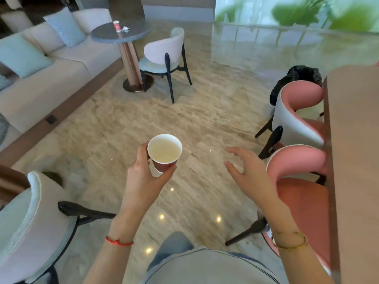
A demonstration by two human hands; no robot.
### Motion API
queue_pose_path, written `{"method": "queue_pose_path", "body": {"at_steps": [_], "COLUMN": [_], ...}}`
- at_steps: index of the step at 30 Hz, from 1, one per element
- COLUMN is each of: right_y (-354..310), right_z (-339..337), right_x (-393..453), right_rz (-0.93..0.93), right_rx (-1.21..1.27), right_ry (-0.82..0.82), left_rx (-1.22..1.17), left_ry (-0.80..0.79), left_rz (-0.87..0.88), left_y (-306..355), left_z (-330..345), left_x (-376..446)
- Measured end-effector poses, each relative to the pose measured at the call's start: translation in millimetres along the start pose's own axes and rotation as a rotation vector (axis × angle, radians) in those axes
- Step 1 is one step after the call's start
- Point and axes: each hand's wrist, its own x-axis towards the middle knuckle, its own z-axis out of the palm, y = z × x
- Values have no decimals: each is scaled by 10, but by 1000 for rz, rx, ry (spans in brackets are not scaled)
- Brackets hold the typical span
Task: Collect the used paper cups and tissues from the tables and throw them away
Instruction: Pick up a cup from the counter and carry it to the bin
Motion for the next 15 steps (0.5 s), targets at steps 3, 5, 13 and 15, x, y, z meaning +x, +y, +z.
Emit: {"method": "queue_pose_path", "body": {"at_steps": [3, 5, 13, 15], "right_y": [198, 369, 953, 1060], "right_z": [15, 49, 140, 81], "right_x": [535, 884, 2570, 3082], "right_rz": [35, 68, 165, 177], "right_rx": [-5, -9, -29, -39], "right_ry": [4, 13, 78, 116], "left_rx": [-10, -10, -54, -68], "left_ry": [-34, -60, -161, -185], "left_rz": [9, 21, 96, 126], "left_y": [-44, -99, -316, -271], "left_z": [280, 501, 1404, 1611], "left_x": [605, 1013, 3004, 3584]}}
